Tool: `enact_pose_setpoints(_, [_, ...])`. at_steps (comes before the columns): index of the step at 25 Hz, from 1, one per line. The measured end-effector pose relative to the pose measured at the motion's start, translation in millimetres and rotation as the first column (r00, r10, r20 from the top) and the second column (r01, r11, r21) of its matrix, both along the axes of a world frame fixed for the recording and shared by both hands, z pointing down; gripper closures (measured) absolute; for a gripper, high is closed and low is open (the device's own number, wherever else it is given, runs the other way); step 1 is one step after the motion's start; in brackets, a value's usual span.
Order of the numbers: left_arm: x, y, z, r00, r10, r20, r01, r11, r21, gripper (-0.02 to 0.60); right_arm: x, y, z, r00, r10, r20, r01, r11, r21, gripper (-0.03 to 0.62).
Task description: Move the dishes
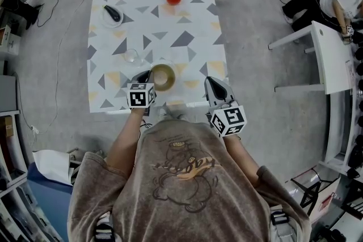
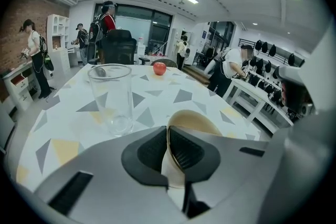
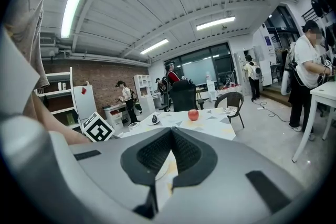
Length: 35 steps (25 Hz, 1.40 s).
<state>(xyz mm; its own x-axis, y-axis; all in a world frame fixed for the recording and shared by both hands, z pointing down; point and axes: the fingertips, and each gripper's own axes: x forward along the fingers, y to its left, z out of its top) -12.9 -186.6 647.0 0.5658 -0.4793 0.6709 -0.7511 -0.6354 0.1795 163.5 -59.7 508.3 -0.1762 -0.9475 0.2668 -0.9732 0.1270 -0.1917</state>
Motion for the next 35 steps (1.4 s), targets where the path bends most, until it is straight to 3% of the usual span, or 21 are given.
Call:
enact_pose_setpoints(17, [-44.2, 9.2, -57.0, 0.982, -0.154, -0.113, 0.161, 0.985, 0.060, 0.551, -36.2, -11.4, -1.7, 0.990, -0.141, 0.008, 0.141, 0.990, 0.024, 0.597])
enact_pose_setpoints(27, [-110.1, 13.0, -77.9, 0.942, -0.299, -0.149, 0.314, 0.945, 0.088, 0.551, -82.9, -31.0, -3.4, 0.963, -0.267, 0.024, 0.266, 0.963, 0.041, 0.597])
enact_pose_setpoints(35, [-145.4, 11.9, -73.0, 0.896, -0.402, -0.188, 0.415, 0.909, 0.033, 0.551, -104.6, -39.6, -1.4, 0.949, -0.314, 0.022, 0.313, 0.949, 0.035, 0.597])
